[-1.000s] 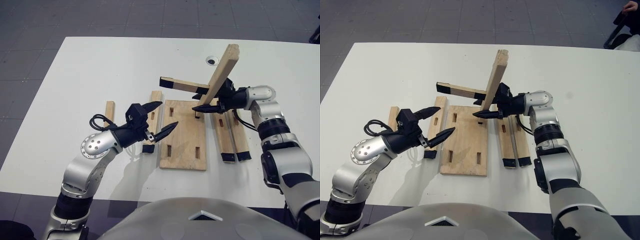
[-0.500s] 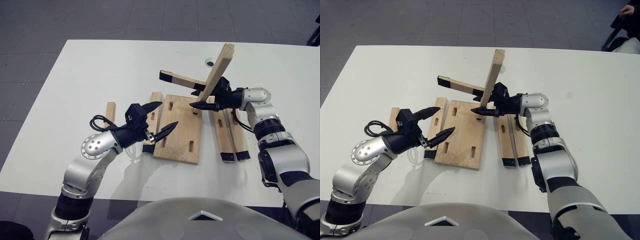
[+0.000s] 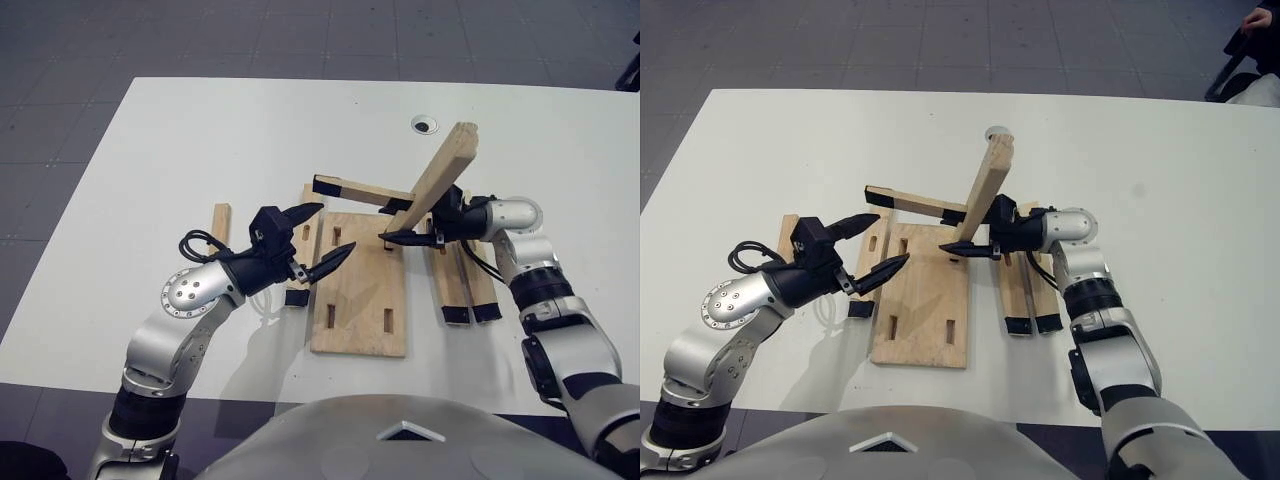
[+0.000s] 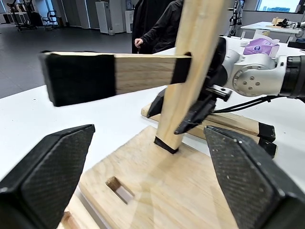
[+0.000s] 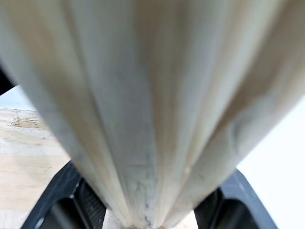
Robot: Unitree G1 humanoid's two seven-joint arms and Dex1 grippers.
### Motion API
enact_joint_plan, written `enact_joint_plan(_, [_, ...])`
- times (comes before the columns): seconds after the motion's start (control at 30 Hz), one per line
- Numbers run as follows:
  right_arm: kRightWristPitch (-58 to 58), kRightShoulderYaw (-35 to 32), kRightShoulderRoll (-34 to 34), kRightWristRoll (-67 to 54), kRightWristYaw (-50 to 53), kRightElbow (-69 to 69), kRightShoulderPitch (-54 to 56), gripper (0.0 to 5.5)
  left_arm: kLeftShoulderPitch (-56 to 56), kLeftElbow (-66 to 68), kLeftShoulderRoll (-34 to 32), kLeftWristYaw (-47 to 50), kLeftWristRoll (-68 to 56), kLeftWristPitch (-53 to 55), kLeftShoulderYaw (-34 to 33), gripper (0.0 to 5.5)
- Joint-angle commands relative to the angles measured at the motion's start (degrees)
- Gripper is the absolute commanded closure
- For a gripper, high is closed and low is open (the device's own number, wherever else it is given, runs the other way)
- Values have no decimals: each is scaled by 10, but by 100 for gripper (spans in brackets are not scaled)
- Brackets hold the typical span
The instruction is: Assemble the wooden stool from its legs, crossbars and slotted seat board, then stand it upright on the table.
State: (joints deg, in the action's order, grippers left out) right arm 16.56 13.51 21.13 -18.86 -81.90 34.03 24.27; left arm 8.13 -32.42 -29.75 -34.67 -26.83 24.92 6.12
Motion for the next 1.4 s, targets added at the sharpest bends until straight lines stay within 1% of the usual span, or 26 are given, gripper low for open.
enact_joint_plan(0.03, [-12,88,45,100,-15,-24,-130,348,-6,-5,-7,-1,-4,13,-12,125])
enact_joint_plan(0.2, [11,105,58,119,16,-46,-154,348,-5,-5,-8,-3,-6,14,-16,125])
enact_joint_plan(0.3, [-65,118,61,102,12,-43,-142,348,-4,-8,-9,-2,-5,14,-15,125])
enact_joint_plan(0.37, [-118,115,53,90,28,-27,-124,348,-5,-8,-9,-3,-4,14,-14,125])
enact_joint_plan(0.4, [-116,118,50,109,58,-13,-115,348,-4,-9,-9,-3,-4,14,-14,125])
enact_joint_plan(0.47, [-143,133,51,126,69,3,-103,348,-3,-12,-9,-3,-4,16,-15,125])
enact_joint_plan(0.67, [-294,183,52,127,49,46,-64,348,3,-15,-5,0,-3,17,-12,125])
enact_joint_plan(0.8, [-332,210,53,131,31,66,-50,348,5,-17,-3,2,-4,20,-11,125])
enact_joint_plan(1.0, [-329,231,47,145,28,109,-36,348,8,-19,-2,3,-5,23,-13,125])
enact_joint_plan(1.17, [-322,227,31,143,28,165,-24,348,8,-20,-3,3,-6,25,-14,125])
enact_joint_plan(1.4, [-276,228,27,146,44,187,-18,348,8,-21,-2,3,-8,27,-16,125])
